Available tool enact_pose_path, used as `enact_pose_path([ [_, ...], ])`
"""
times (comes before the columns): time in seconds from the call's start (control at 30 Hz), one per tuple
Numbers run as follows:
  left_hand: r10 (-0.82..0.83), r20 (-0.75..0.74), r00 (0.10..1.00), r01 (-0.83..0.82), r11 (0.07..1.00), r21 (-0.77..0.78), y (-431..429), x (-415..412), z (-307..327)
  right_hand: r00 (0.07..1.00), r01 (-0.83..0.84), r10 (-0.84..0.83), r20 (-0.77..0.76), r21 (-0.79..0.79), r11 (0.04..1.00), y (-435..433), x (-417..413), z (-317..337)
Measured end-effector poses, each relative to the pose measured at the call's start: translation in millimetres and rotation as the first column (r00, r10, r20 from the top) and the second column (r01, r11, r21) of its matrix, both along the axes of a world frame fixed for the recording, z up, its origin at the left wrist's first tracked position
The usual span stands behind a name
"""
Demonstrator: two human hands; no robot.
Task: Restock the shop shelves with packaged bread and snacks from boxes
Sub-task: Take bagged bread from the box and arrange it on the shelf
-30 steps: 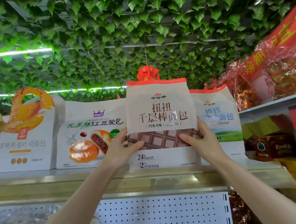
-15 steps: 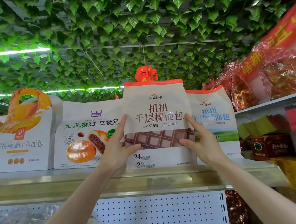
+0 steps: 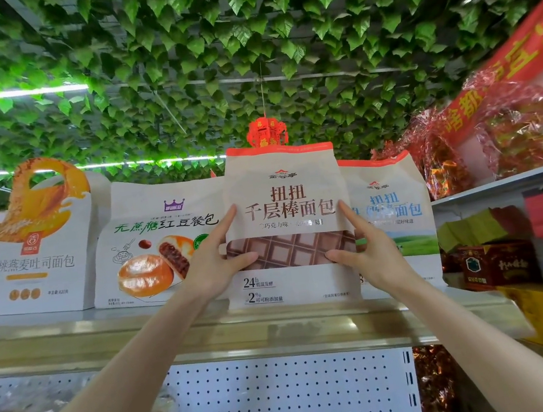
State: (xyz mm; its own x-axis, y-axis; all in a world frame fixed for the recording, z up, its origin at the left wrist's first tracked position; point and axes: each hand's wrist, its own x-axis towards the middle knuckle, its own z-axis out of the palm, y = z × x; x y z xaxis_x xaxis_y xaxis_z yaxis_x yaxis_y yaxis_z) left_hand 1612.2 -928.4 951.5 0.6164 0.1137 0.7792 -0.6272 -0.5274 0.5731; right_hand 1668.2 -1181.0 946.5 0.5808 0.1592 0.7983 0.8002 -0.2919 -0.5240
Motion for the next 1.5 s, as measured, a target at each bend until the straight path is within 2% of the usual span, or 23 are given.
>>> enact_pose_path([
  [0.33, -0.020, -0.015, 1.000, 0.019, 0.999, -0.028, 2, 8, -3, 1.000, 0.026, -0.026, 0.006, 0.032, 0.999, 6, 3, 0],
  [0.63, 0.029, -0.012, 0.999, -0.030, 0.999, -0.016, 0, 12, 0, 0.999, 0.039, -0.038, -0.022, 0.047, 0.998, 12, 4, 1],
  [1.5, -0.031, -0.007, 0.999, 0.031, 0.998, -0.047, 9, 37, -2, 0.997, 0.054, -0.051, -0.058, 0.046, 0.998, 22, 10, 2],
])
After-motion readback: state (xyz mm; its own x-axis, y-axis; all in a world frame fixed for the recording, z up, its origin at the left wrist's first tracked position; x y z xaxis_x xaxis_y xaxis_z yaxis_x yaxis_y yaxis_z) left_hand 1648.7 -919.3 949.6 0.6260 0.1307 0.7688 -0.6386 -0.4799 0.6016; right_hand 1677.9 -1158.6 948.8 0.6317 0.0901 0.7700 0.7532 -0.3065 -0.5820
